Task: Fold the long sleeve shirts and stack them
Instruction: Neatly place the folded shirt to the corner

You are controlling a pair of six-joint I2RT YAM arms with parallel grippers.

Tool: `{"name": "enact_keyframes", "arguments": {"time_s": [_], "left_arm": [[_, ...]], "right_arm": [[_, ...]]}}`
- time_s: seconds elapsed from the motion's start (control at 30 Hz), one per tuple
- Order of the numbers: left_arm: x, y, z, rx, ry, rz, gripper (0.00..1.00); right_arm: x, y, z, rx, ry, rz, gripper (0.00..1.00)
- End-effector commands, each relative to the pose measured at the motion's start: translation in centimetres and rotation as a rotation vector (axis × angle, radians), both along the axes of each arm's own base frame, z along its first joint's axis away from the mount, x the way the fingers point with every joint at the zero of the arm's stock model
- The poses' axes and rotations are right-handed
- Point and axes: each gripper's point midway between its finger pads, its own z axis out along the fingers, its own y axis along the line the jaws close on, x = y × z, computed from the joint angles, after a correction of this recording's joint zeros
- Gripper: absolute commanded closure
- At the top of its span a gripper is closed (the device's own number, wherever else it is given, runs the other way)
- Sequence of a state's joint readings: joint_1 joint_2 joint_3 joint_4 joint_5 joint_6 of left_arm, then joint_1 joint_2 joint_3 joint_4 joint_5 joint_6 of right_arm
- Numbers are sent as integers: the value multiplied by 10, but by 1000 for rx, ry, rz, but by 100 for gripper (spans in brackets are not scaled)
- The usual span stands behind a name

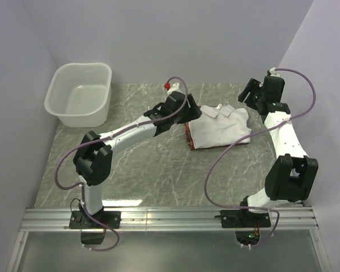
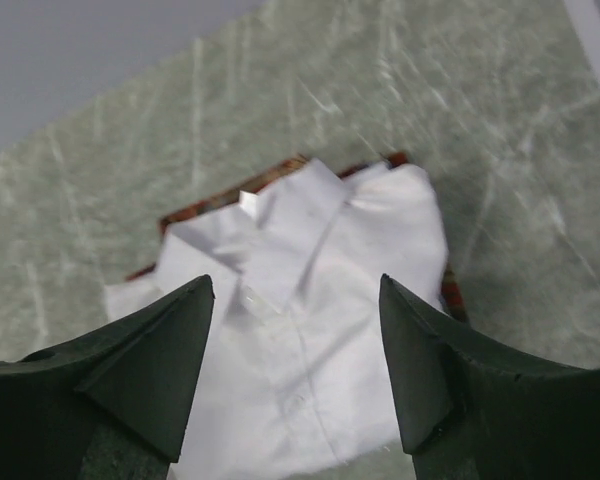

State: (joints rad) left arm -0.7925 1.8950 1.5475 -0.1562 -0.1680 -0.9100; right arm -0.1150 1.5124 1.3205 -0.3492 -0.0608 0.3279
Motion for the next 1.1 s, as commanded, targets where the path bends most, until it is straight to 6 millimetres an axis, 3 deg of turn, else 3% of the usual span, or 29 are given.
{"name": "enact_keyframes", "arguments": {"time_s": [0.0, 0.07, 0.2, 0.3, 0.43, 0.53, 0.6, 0.73, 0.87, 0.93, 0.97, 1.03, 1.07], "left_arm": [[6, -20, 23, -37, -66, -84, 32], [6, -35, 22, -58, -63, -141, 34], [13, -48, -19, -40, -17, -168, 41], [13, -46, -51, -8, 29, -162, 44], [15, -40, -75, -5, 73, -154, 46], [14, -37, -81, 6, 82, -156, 46], [14, -37, -71, 4, 60, -160, 44], [15, -34, -44, -9, 17, -160, 36], [10, -26, 11, -43, -47, -157, 26], [9, -10, 26, -7, -62, -107, 18], [11, 3, 49, -2, -104, -59, 14], [6, 23, 58, 48, -111, -27, 8], [4, 39, 82, 51, -151, 20, 7]], "right_arm": [[11, 10, -1, 133, -54, 23, 27], [15, 18, -12, 221, -56, 46, 29], [26, 12, -41, 361, -69, 52, 37], [31, 10, -67, 445, -47, 48, 39], [36, -3, -106, 469, 15, 10, 40], [38, -12, -112, 459, 28, 1, 40], [40, -19, -103, 436, 23, -6, 41], [41, -21, -52, 365, -51, 24, 40], [26, -25, 0, 265, -86, -7, 36], [13, -35, 23, 194, -85, -76, 32], [6, -39, 32, 177, -78, -104, 31], [-16, -47, 60, 131, -75, -168, 28], [-24, -49, 70, 121, -79, -186, 27]]}}
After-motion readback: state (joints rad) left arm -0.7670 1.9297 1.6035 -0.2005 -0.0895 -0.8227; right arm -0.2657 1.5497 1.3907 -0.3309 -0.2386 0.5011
